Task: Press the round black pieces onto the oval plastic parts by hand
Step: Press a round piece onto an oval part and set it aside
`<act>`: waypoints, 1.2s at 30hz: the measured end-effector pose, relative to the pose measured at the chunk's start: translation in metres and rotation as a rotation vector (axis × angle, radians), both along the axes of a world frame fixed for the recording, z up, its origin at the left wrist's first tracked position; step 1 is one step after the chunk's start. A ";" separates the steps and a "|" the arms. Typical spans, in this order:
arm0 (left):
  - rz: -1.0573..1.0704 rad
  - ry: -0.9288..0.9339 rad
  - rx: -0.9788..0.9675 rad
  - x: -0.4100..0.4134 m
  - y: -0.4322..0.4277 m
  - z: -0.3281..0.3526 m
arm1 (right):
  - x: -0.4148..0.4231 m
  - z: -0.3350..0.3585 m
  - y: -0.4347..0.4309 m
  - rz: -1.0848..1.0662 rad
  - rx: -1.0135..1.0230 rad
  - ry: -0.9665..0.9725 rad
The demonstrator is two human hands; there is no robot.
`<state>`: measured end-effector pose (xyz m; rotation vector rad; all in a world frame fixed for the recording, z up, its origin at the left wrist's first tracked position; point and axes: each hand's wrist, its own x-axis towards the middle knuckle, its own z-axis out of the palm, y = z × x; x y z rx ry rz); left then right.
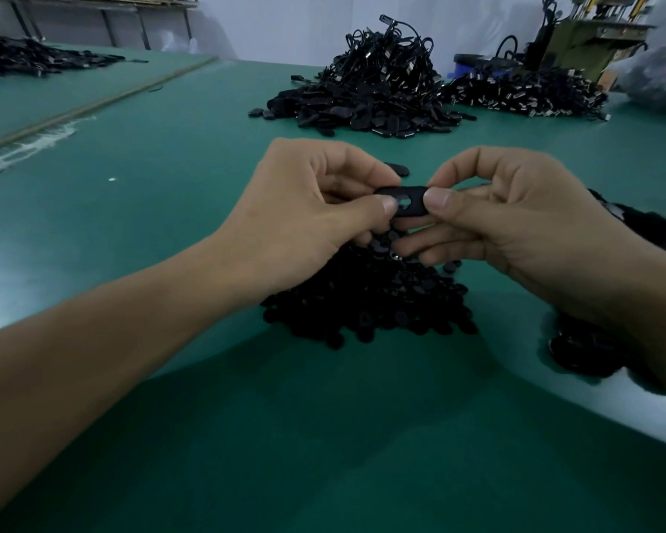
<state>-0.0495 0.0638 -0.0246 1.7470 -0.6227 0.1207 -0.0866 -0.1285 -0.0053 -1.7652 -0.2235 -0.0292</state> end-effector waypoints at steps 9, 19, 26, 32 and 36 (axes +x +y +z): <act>0.171 -0.004 -0.043 0.011 0.008 -0.002 | 0.003 -0.008 -0.008 -0.027 -0.833 -0.230; 0.154 0.049 -0.048 0.010 0.008 -0.003 | 0.004 -0.009 -0.007 0.014 -0.858 -0.271; 0.151 0.061 -0.053 0.009 0.009 -0.002 | 0.003 -0.008 -0.009 0.054 -0.854 -0.236; 0.136 0.062 -0.047 0.007 0.007 -0.002 | 0.004 -0.010 -0.004 0.022 -0.934 -0.274; 0.133 0.067 -0.037 0.008 0.007 -0.004 | 0.003 -0.011 -0.004 -0.039 -0.882 -0.334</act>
